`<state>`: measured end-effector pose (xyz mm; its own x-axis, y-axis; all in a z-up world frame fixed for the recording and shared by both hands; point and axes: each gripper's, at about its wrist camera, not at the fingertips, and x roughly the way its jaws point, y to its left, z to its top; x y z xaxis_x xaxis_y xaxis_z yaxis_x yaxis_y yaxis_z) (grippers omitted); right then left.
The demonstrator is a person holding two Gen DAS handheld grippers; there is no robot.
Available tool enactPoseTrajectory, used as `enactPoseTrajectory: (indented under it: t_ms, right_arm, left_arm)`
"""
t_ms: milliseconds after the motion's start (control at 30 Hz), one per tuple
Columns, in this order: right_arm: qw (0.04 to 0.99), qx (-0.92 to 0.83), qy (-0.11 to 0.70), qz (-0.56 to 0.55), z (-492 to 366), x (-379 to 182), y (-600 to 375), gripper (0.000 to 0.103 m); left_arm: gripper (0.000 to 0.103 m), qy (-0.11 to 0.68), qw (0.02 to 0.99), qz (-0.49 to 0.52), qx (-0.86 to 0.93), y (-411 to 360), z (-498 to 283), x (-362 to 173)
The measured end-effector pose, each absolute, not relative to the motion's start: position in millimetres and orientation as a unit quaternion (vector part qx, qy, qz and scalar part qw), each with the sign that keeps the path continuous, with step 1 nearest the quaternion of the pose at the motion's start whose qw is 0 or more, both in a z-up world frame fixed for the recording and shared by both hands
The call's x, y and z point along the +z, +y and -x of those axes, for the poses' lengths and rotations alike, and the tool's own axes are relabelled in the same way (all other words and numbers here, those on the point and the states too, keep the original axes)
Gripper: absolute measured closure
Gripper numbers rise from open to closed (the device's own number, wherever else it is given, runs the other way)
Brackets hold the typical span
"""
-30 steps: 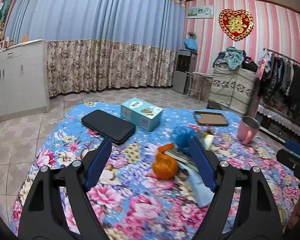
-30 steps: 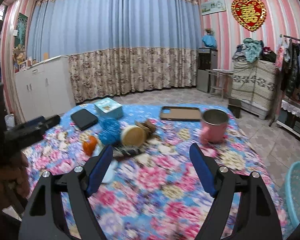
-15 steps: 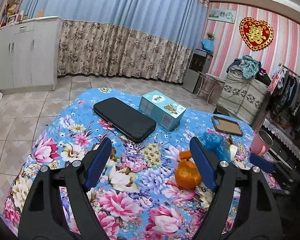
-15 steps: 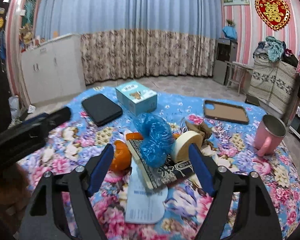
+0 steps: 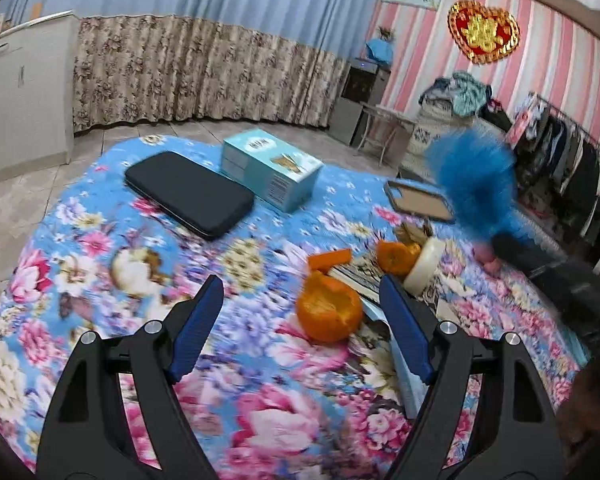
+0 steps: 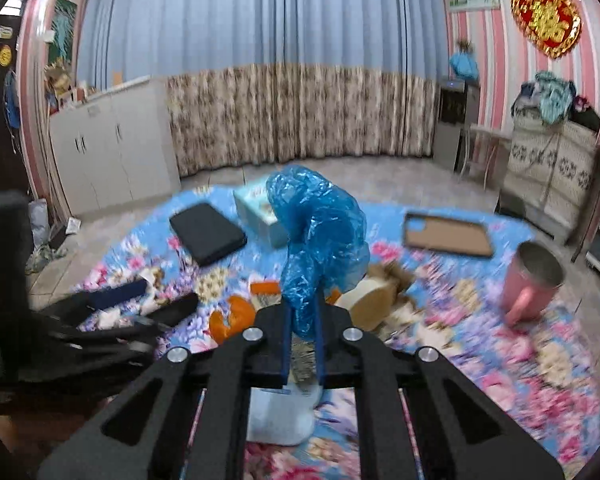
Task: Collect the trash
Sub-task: 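Grasp the crumpled blue plastic bag with the right gripper, then grasp the orange peel with the left gripper while the right holds the blue bag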
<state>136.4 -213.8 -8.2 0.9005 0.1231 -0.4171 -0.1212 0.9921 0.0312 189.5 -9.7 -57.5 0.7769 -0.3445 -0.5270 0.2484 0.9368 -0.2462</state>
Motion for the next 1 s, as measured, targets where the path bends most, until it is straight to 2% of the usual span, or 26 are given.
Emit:
enactPoseTrajectory:
  t_ms: [167, 233, 367, 567, 600, 667, 733, 833, 1000]
  right_arm:
    - [0.979, 0.045, 0.200, -0.019, -119, 2, -247, 0.094]
    - [0.978, 0.041, 0.203, -0.028, -115, 1, -257, 0.094]
    - [0.977, 0.042, 0.205, -0.041, -113, -1, -269, 0.094]
    - [0.977, 0.043, 0.206, -0.043, -114, -5, -275, 0.094]
    - [0.976, 0.045, 0.207, -0.042, -114, -5, -275, 0.094]
    - [0.976, 0.048, 0.211, -0.042, -113, -8, -276, 0.094]
    - [0.975, 0.049, 0.212, -0.040, -112, -10, -274, 0.094]
    - [0.975, 0.047, 0.212, -0.037, -110, -9, -275, 0.094]
    - [0.975, 0.045, 0.213, -0.040, -106, -10, -277, 0.094]
  left_arm:
    - [0.027, 0.341, 0.928, 0.055, -0.142, -35, -200, -72]
    - [0.031, 0.363, 0.920, 0.067, -0.134, -36, -207, -79]
    - [0.031, 0.396, 0.905, 0.090, -0.129, -34, -222, -91]
    - [0.031, 0.408, 0.902, 0.065, -0.123, -44, -230, -94]
    - [0.033, 0.407, 0.902, 0.064, -0.126, -45, -231, -94]
    - [0.053, 0.404, 0.902, 0.067, -0.134, -46, -232, -94]
    - [0.068, 0.401, 0.902, 0.064, -0.146, -47, -230, -92]
    - [0.074, 0.392, 0.907, 0.053, -0.146, -47, -223, -88]
    - [0.074, 0.364, 0.916, 0.073, -0.151, -31, -203, -71]
